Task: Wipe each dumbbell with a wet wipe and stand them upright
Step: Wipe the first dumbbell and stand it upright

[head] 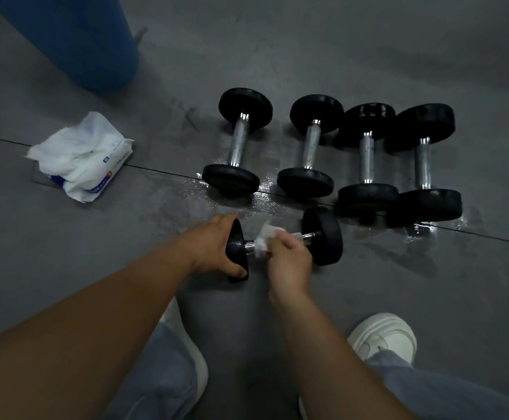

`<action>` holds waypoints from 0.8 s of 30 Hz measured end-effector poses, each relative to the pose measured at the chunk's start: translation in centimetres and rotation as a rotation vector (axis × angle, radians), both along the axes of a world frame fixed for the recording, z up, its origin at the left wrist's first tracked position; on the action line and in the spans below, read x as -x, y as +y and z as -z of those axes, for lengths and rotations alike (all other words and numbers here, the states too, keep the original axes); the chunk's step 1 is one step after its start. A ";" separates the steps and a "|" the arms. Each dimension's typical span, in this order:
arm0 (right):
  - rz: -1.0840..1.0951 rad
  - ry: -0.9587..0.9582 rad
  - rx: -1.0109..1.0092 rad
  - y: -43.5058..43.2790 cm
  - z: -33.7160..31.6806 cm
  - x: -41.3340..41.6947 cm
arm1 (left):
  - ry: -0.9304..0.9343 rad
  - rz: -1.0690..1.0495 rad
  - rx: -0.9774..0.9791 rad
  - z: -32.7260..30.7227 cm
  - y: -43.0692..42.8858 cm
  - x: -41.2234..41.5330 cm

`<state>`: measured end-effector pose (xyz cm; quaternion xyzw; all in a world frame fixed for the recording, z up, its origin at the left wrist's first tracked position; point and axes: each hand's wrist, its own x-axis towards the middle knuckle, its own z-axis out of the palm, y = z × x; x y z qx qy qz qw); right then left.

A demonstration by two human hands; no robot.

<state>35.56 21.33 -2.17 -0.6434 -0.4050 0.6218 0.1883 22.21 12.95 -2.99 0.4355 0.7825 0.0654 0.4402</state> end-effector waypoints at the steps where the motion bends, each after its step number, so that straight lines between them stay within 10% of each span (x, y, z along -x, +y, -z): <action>1: -0.280 -0.059 -0.168 -0.6 -0.2 0.2 | -0.008 -0.004 -0.003 0.1 0.0 0.0; 7: -1.071 -0.595 -0.368 -0.1 1.0 -1.3 | -0.024 -0.001 -0.002 0.1 -0.1 -0.1; 13: -0.719 -0.407 -0.304 -0.1 -0.1 -0.2 | -0.043 -0.018 -0.009 0.1 0.1 0.2; 17: -0.954 -0.670 -0.061 -2.1 2.0 -3.4 | -0.049 -0.006 0.018 0.0 0.1 0.1; 24: 0.444 0.249 0.583 3.0 2.8 -2.6 | -0.051 -0.017 -0.003 1.0 0.1 0.5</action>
